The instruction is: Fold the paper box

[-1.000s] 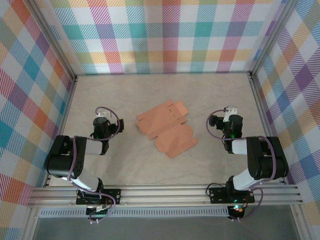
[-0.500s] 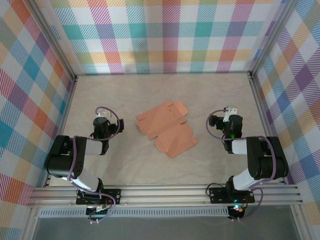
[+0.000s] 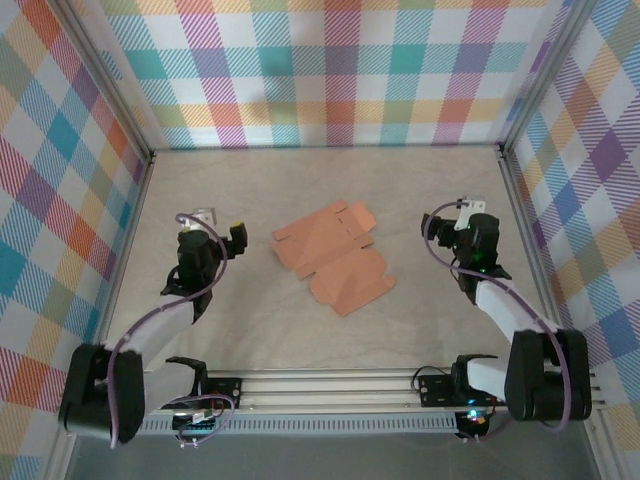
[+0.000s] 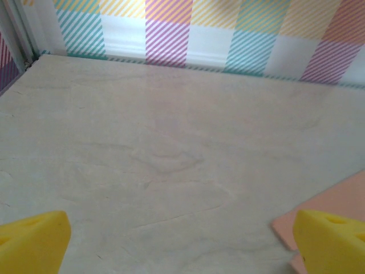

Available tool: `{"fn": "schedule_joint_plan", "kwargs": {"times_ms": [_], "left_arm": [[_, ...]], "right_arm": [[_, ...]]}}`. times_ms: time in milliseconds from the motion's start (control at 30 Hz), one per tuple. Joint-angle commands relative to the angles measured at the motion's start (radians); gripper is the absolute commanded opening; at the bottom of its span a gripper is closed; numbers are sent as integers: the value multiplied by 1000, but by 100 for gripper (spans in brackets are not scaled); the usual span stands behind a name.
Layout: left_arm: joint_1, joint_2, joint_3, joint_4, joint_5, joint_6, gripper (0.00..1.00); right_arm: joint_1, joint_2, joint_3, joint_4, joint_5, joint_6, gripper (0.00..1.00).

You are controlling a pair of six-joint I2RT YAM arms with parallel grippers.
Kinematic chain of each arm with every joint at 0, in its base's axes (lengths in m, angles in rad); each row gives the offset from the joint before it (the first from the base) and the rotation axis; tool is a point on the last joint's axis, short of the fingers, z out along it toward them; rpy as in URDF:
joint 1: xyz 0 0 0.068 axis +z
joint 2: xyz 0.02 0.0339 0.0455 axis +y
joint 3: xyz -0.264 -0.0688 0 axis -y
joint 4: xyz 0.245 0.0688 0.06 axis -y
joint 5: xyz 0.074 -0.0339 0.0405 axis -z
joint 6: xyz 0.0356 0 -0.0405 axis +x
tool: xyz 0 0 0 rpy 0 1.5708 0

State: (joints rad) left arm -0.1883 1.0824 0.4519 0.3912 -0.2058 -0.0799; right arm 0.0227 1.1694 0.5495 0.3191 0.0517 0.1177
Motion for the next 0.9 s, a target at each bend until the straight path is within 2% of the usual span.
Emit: {"fn": "schedule_joint_plan", "kwargs": {"times_ms": [0, 133, 267, 367, 500, 600, 800, 867], "left_arm": [[-10, -109, 45, -254, 26, -218, 100], [-33, -123, 102, -384, 138, -484, 100], [-95, -20, 176, -490, 173, -718, 100], [-162, 81, 223, -507, 155, -832, 100], [-205, 238, 295, -507, 195, -894, 99], [-222, 330, 332, -495, 227, -918, 88], [-232, 414, 354, -463, 247, -945, 58], [-232, 449, 358, -446, 255, -941, 52]], "right_arm": [[13, -41, 86, -268, -83, 112, 100], [60, -40, 144, -354, -199, 179, 100], [190, -25, 172, -395, -178, 194, 100], [284, 5, 187, -408, -132, 184, 100], [322, 58, 203, -412, -122, 203, 100], [328, 86, 218, -421, -119, 216, 100], [332, 117, 231, -423, -116, 231, 100], [332, 125, 233, -422, -116, 233, 100]]}}
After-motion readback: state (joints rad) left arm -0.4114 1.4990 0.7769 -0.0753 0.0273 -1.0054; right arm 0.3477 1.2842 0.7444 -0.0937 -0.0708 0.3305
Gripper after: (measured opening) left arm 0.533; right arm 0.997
